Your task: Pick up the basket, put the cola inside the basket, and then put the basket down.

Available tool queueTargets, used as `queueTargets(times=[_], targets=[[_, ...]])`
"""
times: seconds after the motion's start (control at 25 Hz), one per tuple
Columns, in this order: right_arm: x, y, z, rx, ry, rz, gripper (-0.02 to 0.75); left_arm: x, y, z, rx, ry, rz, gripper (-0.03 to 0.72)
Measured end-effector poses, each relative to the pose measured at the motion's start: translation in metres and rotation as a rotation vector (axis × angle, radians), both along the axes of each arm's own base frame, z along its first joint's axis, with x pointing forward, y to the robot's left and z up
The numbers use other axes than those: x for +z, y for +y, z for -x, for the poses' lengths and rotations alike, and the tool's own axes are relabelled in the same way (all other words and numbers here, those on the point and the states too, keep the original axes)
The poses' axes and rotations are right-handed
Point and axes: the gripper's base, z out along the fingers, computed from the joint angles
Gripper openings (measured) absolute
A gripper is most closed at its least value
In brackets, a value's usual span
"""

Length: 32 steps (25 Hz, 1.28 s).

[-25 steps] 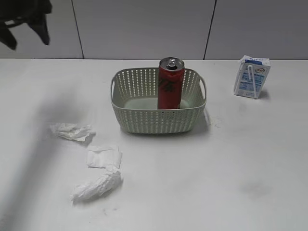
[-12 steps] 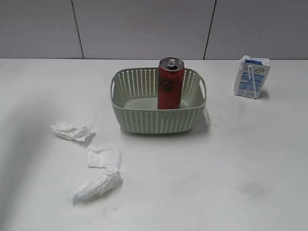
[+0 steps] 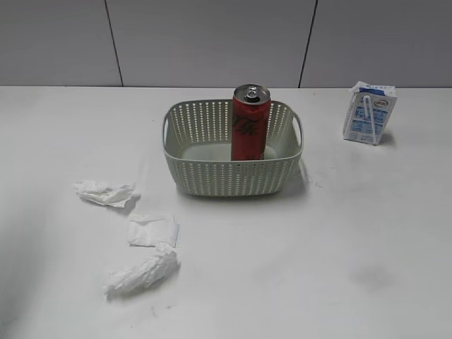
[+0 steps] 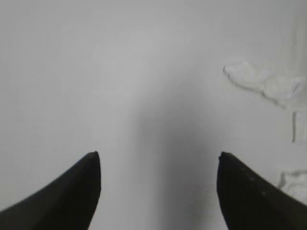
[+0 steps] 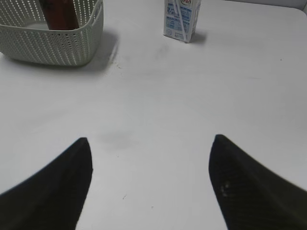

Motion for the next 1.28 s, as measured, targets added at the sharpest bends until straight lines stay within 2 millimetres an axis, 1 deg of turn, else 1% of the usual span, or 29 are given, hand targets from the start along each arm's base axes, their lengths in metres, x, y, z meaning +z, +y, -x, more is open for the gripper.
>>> queueTargets(times=[0.24, 0.32, 0.44, 0.52, 0.6, 0.72, 0.88, 1.0, 1.28], targets=[[0.0, 0.0, 0.0, 0.0, 0.0, 0.0, 0.573, -0.051, 0.003, 0.068, 0.004, 0.059, -0.024, 0.571], [0.0, 0.0, 0.0, 0.0, 0.0, 0.0, 0.573, -0.065, 0.004, 0.089, 0.004, 0.075, -0.028, 0.571], [0.0, 0.0, 0.0, 0.0, 0.0, -0.001, 0.573, -0.079, 0.004, 0.12, 0.004, 0.071, -0.033, 0.567], [0.0, 0.0, 0.0, 0.001, 0.0, -0.002, 0.573, -0.086, 0.005, 0.137, 0.005, 0.056, -0.032, 0.567], [0.0, 0.0, 0.0, 0.001, 0.0, -0.004, 0.573, -0.088, 0.005, 0.151, 0.007, 0.007, -0.03, 0.567], [0.0, 0.001, 0.0, 0.003, 0.001, -0.009, 0.573, -0.077, 0.005, 0.167, 0.01, -0.126, -0.028, 0.561], [0.0, 0.001, 0.0, 0.008, 0.002, -0.017, 0.573, -0.064, 0.005, 0.188, 0.013, -0.286, -0.024, 0.534], [0.0, 0.002, 0.0, 0.01, 0.002, -0.021, 0.573, -0.055, 0.005, 0.207, 0.015, -0.419, -0.021, 0.524], [0.0, 0.004, 0.001, 0.023, 0.005, -0.046, 0.572, -0.045, 0.006, 0.246, 0.018, -0.677, -0.016, 0.52]])
